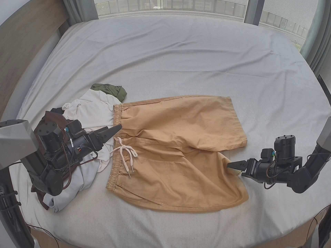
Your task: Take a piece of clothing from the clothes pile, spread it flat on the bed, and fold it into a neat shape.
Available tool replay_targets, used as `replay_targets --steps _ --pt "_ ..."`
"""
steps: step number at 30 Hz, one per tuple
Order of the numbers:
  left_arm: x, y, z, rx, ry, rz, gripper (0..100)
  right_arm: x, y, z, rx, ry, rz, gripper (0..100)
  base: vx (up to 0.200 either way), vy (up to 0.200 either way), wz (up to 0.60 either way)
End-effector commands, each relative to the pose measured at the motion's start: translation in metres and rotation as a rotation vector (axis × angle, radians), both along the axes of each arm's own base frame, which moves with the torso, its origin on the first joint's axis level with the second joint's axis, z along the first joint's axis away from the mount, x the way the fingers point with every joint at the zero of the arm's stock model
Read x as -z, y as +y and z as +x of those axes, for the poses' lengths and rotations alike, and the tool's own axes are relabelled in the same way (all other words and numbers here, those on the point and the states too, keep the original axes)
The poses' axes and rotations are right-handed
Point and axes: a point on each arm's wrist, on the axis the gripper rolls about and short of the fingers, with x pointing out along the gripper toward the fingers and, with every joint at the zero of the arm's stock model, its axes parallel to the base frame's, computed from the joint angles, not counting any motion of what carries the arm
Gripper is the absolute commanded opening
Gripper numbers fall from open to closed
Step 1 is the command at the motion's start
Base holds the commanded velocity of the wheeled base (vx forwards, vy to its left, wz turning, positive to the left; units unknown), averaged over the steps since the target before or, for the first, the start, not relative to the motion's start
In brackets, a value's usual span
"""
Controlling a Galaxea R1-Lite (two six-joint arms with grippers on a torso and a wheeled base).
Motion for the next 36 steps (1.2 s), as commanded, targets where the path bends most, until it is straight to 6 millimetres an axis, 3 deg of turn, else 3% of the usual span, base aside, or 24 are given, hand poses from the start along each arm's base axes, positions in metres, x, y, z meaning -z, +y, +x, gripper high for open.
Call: replay_targets --steps 1,17,27,36 --pt "0.000 0.000 0.000 -0.001 -0.001 0.000 100 -0.004 0.007 0.004 0.006 0.003 0.034 0 0.000 0.000 0.00" --pt "0.002 -0.003 0.000 0.007 0.003 0.001 100 -0.018 0.009 0.016 0.048 -0.049 0.072 0 0.000 0.000 0.00" --pt "0.004 -0.008 -0.001 0.022 0.006 0.006 100 -0.037 -0.010 0.037 0.147 -0.144 0.072 0 0.000 0.000 0.00" --pt "0.008 -0.009 0.000 0.023 0.001 0.028 100 -0.031 -0.019 0.042 0.182 -0.134 0.054 0 0.000 0.000 0.00"
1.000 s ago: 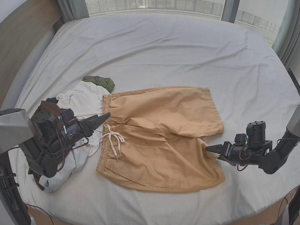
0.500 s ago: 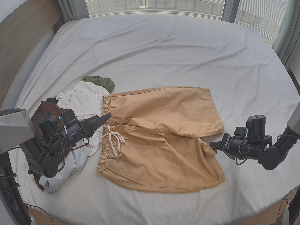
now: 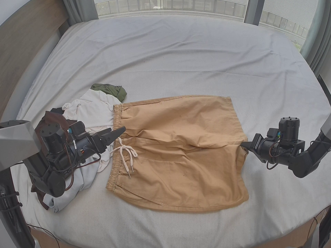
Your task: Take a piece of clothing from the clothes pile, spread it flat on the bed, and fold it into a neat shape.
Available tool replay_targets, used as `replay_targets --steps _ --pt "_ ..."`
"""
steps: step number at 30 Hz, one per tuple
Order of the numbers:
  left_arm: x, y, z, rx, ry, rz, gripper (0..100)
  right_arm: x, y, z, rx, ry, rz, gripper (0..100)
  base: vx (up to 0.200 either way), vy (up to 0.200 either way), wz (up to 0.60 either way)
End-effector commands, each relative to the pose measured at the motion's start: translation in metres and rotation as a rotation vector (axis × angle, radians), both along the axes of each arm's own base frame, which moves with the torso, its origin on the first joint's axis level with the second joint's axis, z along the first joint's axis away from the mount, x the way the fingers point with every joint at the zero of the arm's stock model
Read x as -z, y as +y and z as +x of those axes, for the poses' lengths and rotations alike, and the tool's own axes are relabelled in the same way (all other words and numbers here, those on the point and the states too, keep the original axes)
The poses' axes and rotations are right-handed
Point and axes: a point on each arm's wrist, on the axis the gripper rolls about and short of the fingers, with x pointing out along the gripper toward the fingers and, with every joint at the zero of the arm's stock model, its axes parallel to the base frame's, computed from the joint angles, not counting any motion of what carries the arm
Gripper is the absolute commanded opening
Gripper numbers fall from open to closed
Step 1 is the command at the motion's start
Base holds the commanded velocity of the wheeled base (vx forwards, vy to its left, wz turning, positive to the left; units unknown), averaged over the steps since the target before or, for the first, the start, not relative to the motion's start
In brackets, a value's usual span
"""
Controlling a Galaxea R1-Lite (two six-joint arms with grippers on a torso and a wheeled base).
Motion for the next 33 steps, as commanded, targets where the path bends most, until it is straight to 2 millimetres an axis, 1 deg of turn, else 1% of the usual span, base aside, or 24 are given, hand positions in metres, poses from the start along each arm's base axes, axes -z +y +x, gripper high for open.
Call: replay_targets --steps 1,6,10,12,13,18,21,22,26,29,30,32,33 --pt "0.005 -0.001 0.001 0.000 0.006 0.010 100 0.006 -0.005 0.004 0.015 0.013 -0.007 0 0.000 0.000 0.00" --pt "0.014 -0.004 0.002 0.010 0.005 0.046 100 0.016 -0.013 0.009 0.035 0.013 -0.066 0 0.000 0.000 0.00" --pt "0.020 -0.004 0.003 0.011 0.007 0.066 100 0.016 -0.011 0.013 0.051 -0.018 -0.084 0 0.000 0.000 0.00" --pt "0.019 -0.004 0.003 0.012 0.006 0.065 100 0.015 -0.011 0.013 0.050 -0.034 -0.083 0 0.000 0.000 0.00" --pt "0.020 -0.004 0.003 0.012 0.006 0.065 100 0.015 -0.011 0.014 0.051 -0.035 -0.081 100 0.000 0.000 0.00" --pt "0.020 -0.003 0.001 0.009 0.013 0.065 100 0.008 -0.011 0.016 0.067 -0.069 -0.085 100 0.000 0.000 0.00" --pt "0.021 -0.002 -0.002 0.008 0.023 0.068 100 -0.007 -0.012 0.011 0.073 -0.112 -0.092 100 0.000 0.000 0.00" --pt "0.021 -0.002 -0.002 0.008 0.024 0.068 100 -0.007 -0.012 0.011 0.073 -0.112 -0.092 100 0.000 0.000 0.00" --pt "0.025 0.001 -0.007 0.003 0.052 0.072 100 -0.019 -0.012 0.006 0.069 -0.154 -0.104 100 0.000 0.000 0.00" --pt "0.028 0.002 -0.014 0.004 0.078 0.076 100 -0.031 -0.011 -0.005 0.051 -0.182 -0.118 100 0.000 0.000 0.00" --pt "0.028 0.002 -0.015 0.004 0.078 0.076 100 -0.031 -0.010 -0.006 0.049 -0.183 -0.119 100 0.000 0.000 0.00" --pt "0.031 0.003 -0.025 0.005 0.113 0.078 100 -0.039 -0.004 -0.019 0.012 -0.200 -0.148 100 0.000 0.000 0.00" --pt "0.033 0.004 -0.028 0.007 0.130 0.081 100 -0.040 -0.003 -0.022 -0.001 -0.197 -0.165 100 0.000 0.000 0.00"
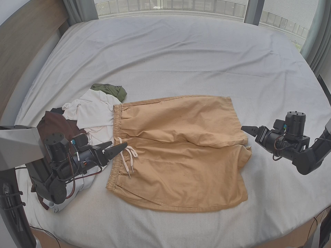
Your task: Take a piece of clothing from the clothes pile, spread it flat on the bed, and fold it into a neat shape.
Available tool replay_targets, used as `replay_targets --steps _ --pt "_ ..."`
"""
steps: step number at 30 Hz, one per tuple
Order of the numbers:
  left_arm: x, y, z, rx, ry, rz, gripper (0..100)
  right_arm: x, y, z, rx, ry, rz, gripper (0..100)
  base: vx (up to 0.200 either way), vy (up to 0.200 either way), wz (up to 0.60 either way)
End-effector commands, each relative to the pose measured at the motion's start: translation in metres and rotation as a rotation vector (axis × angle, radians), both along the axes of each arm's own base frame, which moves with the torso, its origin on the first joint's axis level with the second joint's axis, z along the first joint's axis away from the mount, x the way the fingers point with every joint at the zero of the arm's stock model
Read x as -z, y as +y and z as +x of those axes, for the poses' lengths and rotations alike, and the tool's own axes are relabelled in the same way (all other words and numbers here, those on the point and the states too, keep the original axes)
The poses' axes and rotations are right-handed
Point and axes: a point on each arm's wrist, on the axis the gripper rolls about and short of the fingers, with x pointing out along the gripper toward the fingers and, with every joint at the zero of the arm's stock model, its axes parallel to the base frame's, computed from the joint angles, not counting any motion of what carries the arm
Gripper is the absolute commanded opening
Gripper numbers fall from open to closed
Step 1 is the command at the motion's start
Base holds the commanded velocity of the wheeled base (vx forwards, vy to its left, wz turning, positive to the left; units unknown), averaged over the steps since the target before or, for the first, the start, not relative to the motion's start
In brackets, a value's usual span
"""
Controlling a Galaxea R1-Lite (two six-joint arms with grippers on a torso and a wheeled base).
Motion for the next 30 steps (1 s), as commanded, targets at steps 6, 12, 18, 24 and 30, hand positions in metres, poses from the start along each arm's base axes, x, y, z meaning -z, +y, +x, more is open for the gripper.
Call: replay_targets --steps 6,12,18,24,30 --pt "0.019 0.005 -0.029 -0.005 0.144 0.017 100 -0.021 0.005 -0.032 -0.087 0.022 -0.120 100 0.000 0.000 0.00" --pt "0.027 0.010 -0.040 -0.018 0.205 0.024 100 -0.019 0.005 -0.032 -0.089 0.032 -0.119 100 0.000 0.000 0.00" --pt "0.039 0.014 -0.049 -0.025 0.273 0.033 100 -0.018 0.007 -0.032 -0.094 0.036 -0.119 100 0.000 0.000 0.00" --pt "0.050 0.018 -0.057 -0.039 0.343 0.041 100 -0.013 0.009 -0.033 -0.103 0.048 -0.121 100 0.000 0.000 0.00" --pt "0.057 0.021 -0.060 -0.047 0.372 0.054 100 -0.009 0.009 -0.032 -0.104 0.055 -0.124 100 0.000 0.000 0.00"
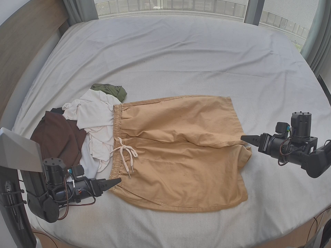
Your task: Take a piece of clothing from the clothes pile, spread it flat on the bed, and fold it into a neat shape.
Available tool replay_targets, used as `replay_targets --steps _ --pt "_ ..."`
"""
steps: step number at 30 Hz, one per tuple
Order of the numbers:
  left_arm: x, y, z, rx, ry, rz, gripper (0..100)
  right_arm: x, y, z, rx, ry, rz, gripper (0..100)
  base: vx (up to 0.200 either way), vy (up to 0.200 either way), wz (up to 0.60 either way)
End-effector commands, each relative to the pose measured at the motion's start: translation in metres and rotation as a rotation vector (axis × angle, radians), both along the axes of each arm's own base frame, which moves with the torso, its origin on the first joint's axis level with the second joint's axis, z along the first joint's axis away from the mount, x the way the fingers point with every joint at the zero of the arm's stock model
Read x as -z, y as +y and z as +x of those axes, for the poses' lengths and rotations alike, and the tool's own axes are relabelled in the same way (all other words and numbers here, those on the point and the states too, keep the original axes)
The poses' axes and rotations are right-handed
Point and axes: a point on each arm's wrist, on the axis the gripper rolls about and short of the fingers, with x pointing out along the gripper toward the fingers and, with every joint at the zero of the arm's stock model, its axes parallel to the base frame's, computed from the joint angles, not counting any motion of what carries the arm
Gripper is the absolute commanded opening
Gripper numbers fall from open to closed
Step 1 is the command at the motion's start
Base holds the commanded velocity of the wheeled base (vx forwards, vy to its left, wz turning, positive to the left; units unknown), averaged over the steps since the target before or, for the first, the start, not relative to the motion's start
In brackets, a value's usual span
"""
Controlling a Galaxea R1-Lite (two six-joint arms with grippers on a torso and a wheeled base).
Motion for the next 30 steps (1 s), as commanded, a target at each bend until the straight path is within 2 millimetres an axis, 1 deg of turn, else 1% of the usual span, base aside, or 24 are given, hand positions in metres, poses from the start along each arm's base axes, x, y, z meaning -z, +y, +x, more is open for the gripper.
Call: replay_targets --steps 1,13,14,23,26,29,30 --pt "0.009 0.002 -0.001 -0.001 0.030 0.009 100 0.003 0.001 0.001 -0.002 0.009 -0.002 100 0.000 0.000 0.00" --pt "0.014 -0.001 0.001 0.006 0.042 0.012 100 0.004 0.000 0.000 0.000 0.017 -0.003 100 0.000 0.000 0.00" --pt "0.015 -0.001 0.001 0.006 0.042 0.012 0 0.003 0.000 0.000 0.000 0.015 -0.003 100 0.000 0.000 0.00" --pt "0.019 -0.003 0.003 0.013 0.051 0.013 0 0.006 0.000 -0.002 -0.001 0.029 -0.006 100 0.000 0.000 0.00" --pt "0.019 -0.001 0.004 0.008 0.044 0.014 0 0.015 -0.002 -0.009 -0.012 0.056 -0.038 100 0.000 0.000 0.00" --pt "0.018 -0.001 0.007 0.008 0.032 0.012 0 0.026 -0.005 -0.020 -0.045 0.088 -0.106 100 0.000 0.000 0.00" --pt "0.018 -0.001 0.008 0.008 0.029 0.012 0 0.034 -0.006 -0.027 -0.063 0.117 -0.135 100 0.000 0.000 0.00"
